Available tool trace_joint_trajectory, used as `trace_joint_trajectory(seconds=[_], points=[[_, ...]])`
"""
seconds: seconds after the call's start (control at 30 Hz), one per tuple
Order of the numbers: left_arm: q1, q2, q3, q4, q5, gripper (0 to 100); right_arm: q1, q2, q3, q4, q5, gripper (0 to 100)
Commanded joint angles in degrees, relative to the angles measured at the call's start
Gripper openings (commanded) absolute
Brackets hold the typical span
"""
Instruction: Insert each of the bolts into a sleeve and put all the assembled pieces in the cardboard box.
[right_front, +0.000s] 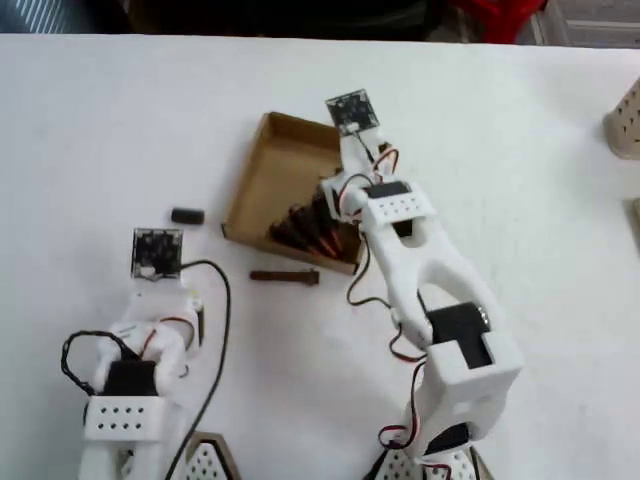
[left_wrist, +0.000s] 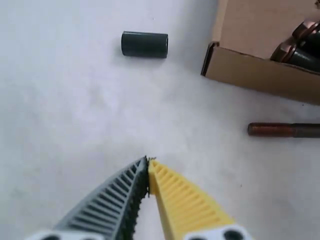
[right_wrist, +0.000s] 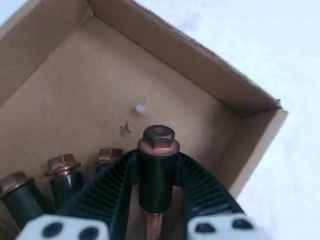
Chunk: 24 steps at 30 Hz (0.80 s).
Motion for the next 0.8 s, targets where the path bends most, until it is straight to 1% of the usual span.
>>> trace_joint_trajectory(seconds=[0.0,0.07,0.17,0.23,0.33,0.5,0.6,0.7,0.77], points=[[0.1,-0.5,-0.5,-1.2,-0.5,2,0.3,0.1,-6.5,7.2,4.1,1.9],[0.1,-0.5,-0.5,-1.2,-0.5,2,0.3,0.6,-8.5,10.8,4.1,4.7],[0.1,-0.5,-0.5,-1.2,-0.5,2,0.3,1.4,-10.5,14.7,4.1,15.2],[0.1,-0.5,-0.5,-1.2,-0.5,2,0.3,1.4,-10.6,15.6,4.4,21.4],[0.1,-0.5,-0.5,-1.2,-0.5,2,0.2,0.7,-10.6,15.5,4.5,24.8],[0.1,-0.5,-0.5,-1.2,-0.5,2,0.2,-3.1,-10.3,15.8,4.4,21.1],[0.1,-0.5,-0.5,-1.2,-0.5,2,0.0,-7.4,-7.8,15.8,4.2,14.4],[0.1,-0.5,-0.5,-1.9,-0.5,2,-2.7,-13.1,-2.6,15.7,4.2,5.8],[0.1,-0.5,-0.5,-2.2,-0.4,2,-5.8,-16.8,2.6,15.4,4.2,1.2]])
